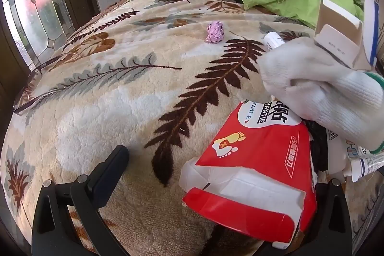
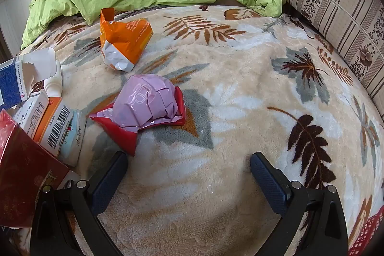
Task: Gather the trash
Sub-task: 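Move both tools over the pile of trash on the bed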
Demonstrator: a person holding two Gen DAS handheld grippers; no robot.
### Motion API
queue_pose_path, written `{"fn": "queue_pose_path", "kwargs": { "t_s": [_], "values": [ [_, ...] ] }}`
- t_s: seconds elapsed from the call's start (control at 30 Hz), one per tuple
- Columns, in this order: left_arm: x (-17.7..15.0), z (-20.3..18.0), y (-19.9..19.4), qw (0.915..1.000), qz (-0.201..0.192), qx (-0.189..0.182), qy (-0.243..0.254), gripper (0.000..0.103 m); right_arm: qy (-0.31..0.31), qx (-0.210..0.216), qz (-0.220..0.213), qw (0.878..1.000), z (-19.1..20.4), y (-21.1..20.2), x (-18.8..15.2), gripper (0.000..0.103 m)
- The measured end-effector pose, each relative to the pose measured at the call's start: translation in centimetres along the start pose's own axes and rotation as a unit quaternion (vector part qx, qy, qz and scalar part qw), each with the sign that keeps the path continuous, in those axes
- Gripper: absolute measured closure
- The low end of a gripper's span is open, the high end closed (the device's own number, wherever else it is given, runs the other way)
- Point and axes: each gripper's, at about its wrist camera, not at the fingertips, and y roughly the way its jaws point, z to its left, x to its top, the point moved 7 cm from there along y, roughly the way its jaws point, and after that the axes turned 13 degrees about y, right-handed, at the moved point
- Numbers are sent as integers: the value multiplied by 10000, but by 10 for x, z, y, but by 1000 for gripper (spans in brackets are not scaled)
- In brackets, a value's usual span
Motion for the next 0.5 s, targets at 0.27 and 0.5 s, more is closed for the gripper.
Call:
{"fn": "queue_pose_path", "kwargs": {
  "t_s": [0.27, 0.5],
  "values": [
    [3, 1, 1, 9998, 134, 37, 135, 0, -4, -13, 12, 10000, 0, 0, 0, 1],
    [-3, -1, -15, 9996, 131, -144, 211, 0, -113, 10, 177, 9998, 0, -1, 0, 1]
  ]
}}
